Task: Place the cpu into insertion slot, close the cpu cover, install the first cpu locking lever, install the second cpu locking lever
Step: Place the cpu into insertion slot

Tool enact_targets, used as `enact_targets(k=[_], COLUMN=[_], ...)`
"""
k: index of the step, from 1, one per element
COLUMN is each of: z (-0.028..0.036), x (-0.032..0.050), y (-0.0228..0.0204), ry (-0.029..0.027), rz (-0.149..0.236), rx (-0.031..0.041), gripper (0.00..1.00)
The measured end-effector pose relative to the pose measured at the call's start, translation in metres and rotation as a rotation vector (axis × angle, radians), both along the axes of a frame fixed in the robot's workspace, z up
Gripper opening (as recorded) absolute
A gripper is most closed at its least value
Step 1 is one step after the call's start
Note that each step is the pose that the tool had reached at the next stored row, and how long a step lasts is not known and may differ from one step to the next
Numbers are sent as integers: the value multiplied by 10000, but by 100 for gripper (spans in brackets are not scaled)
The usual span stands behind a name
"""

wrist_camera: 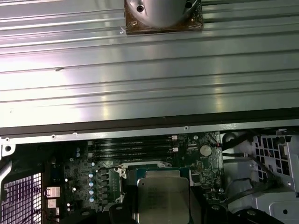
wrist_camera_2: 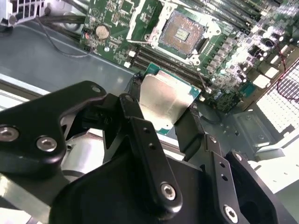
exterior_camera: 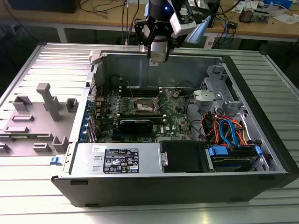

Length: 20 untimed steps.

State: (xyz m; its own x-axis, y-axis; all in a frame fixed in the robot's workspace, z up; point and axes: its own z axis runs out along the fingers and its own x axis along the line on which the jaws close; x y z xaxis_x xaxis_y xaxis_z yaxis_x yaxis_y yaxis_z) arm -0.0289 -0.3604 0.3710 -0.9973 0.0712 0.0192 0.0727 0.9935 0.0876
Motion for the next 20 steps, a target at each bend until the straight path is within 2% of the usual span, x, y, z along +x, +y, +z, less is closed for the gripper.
enact_targets(k=[1, 4, 9, 20], z=[-1, -4, -15, -15], x=[0, 0, 0, 0], y=[-24, -54, -67, -73], ry=[0, 0, 0, 1], rz=[-15, -51, -506, -539], rx=[-5, -28, -49, -56], gripper=[54, 54, 54, 54])
